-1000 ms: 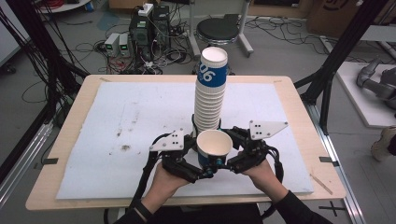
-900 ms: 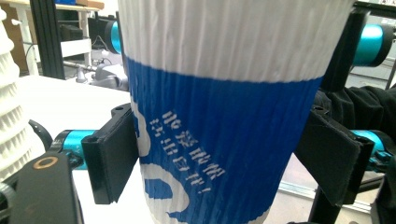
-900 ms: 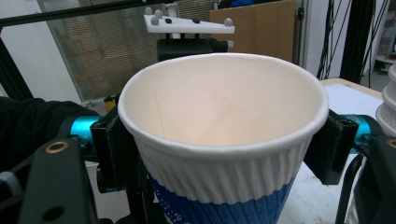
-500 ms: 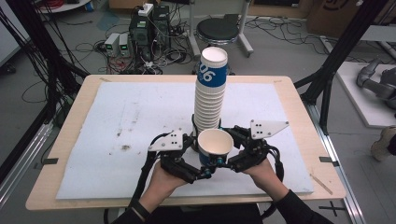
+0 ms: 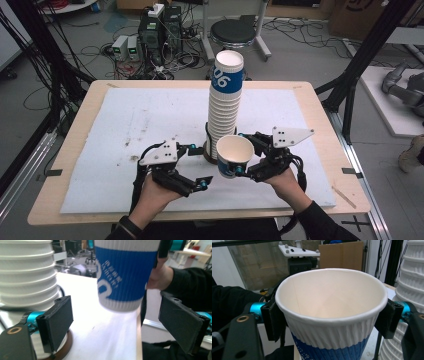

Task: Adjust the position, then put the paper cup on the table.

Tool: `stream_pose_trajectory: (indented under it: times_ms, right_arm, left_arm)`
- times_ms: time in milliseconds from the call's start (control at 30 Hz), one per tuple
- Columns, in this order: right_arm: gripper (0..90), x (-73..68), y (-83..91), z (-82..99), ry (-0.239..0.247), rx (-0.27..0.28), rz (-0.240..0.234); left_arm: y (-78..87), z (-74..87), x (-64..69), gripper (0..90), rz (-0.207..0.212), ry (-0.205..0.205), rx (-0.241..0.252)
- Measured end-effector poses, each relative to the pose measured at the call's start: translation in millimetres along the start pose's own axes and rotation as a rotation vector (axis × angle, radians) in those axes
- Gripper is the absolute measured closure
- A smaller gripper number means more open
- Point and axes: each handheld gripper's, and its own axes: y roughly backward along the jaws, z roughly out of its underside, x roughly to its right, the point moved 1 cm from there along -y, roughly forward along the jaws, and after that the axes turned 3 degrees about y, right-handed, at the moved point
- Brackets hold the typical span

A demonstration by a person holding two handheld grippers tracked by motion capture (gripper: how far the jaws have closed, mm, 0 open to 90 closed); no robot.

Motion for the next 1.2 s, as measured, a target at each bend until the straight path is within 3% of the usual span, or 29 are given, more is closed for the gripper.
stream_pose_trajectory:
  times_ms: [133, 367, 533, 767, 1000, 1200]
  right_arm:
    - [23.6, 2.2, 1.8, 0.5, -0.003, 0.002, 0.015]
    - [23.6, 3.8, 7.5, 2.3, -0.009, 0.0, 0.037]
    - [23.6, 2.5, 8.4, 2.7, -0.004, -0.001, 0.038]
    - [23.7, 3.3, 14.9, 1.6, -0.004, 0.004, 0.05]
    - [23.6, 8.5, 22.2, 2.4, 0.003, -0.004, 0.076]
    - [23.6, 11.4, 35.2, 3.5, 0.008, -0.016, 0.097]
  left_arm:
    - [18.3, 3.4, -5.7, 12.5, -0.062, -0.004, -0.011]
    - [49.7, 6.4, -13.4, 12.5, -0.15, 0.015, 0.027]
    - [58.8, 14.7, -18.2, 12.5, -0.18, 0.046, 0.046]
    - [70.4, 16.0, -25.0, 12.5, -0.253, 0.029, 0.081]
    - [74.7, 22.7, -32.3, 12.5, -0.283, 0.054, 0.063]
    - [75.2, 28.1, -33.4, 12.5, -0.283, 0.085, 0.056]
